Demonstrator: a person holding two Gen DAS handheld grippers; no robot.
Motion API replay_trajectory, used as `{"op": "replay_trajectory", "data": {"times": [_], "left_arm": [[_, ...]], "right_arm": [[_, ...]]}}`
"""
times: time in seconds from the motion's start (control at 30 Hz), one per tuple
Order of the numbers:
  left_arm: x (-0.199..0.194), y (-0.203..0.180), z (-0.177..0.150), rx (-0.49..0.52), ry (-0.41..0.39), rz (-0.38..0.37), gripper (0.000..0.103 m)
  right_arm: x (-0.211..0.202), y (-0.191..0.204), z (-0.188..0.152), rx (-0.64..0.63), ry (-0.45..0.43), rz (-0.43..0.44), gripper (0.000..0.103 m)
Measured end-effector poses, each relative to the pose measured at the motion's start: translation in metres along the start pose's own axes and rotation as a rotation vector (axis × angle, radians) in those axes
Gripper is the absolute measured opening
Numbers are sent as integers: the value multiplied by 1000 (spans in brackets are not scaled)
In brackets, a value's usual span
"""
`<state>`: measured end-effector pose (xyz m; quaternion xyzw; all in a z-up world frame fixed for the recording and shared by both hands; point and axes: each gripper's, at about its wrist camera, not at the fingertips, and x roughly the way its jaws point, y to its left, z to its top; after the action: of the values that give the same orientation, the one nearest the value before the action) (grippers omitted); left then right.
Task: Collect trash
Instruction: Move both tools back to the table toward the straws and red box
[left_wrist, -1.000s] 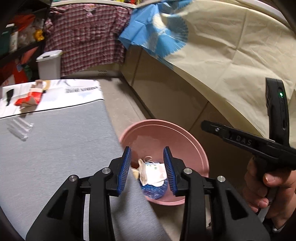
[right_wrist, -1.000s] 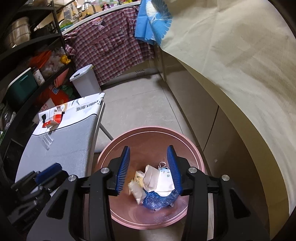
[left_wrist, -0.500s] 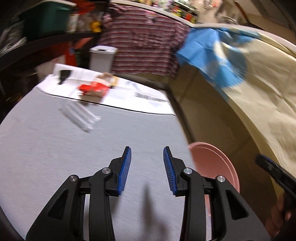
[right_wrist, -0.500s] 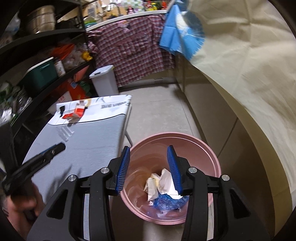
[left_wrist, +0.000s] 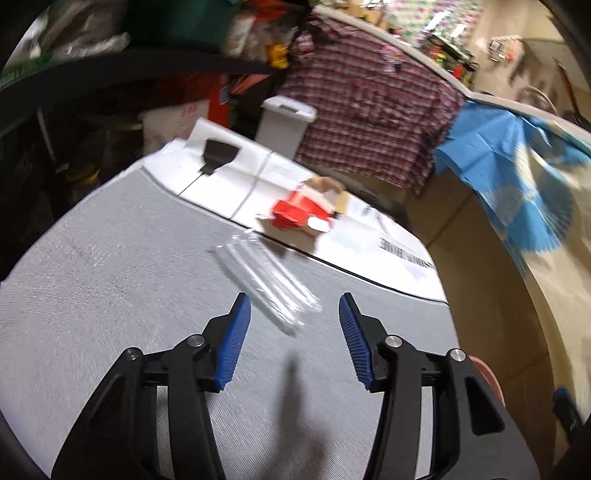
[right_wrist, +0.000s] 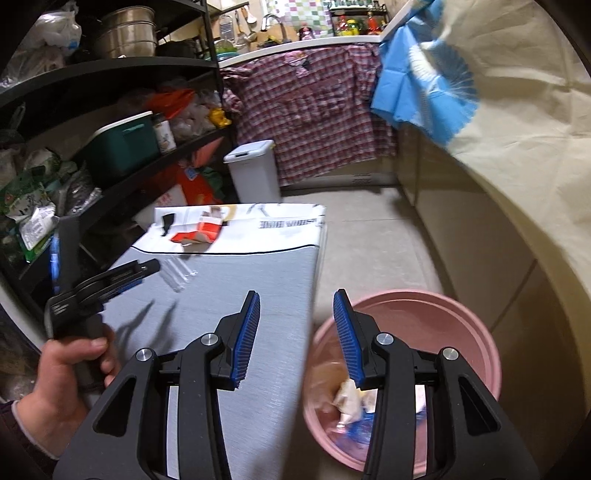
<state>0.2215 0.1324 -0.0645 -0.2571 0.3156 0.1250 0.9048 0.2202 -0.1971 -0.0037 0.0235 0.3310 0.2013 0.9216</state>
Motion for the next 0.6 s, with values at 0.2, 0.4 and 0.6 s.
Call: {"op": "replay_trajectory", "data": {"times": [0.2, 0.4, 0.6], "left_arm": [[31, 8, 13, -48, 62, 9, 50], [55, 0, 15, -6, 106, 73, 50], [62, 9, 20, 15, 130, 88, 19]], "right_arm": [[26, 8, 4, 40, 31, 79, 43], [61, 19, 13, 77, 58, 147, 43], [104, 40, 28, 108, 92, 262, 43]]}}
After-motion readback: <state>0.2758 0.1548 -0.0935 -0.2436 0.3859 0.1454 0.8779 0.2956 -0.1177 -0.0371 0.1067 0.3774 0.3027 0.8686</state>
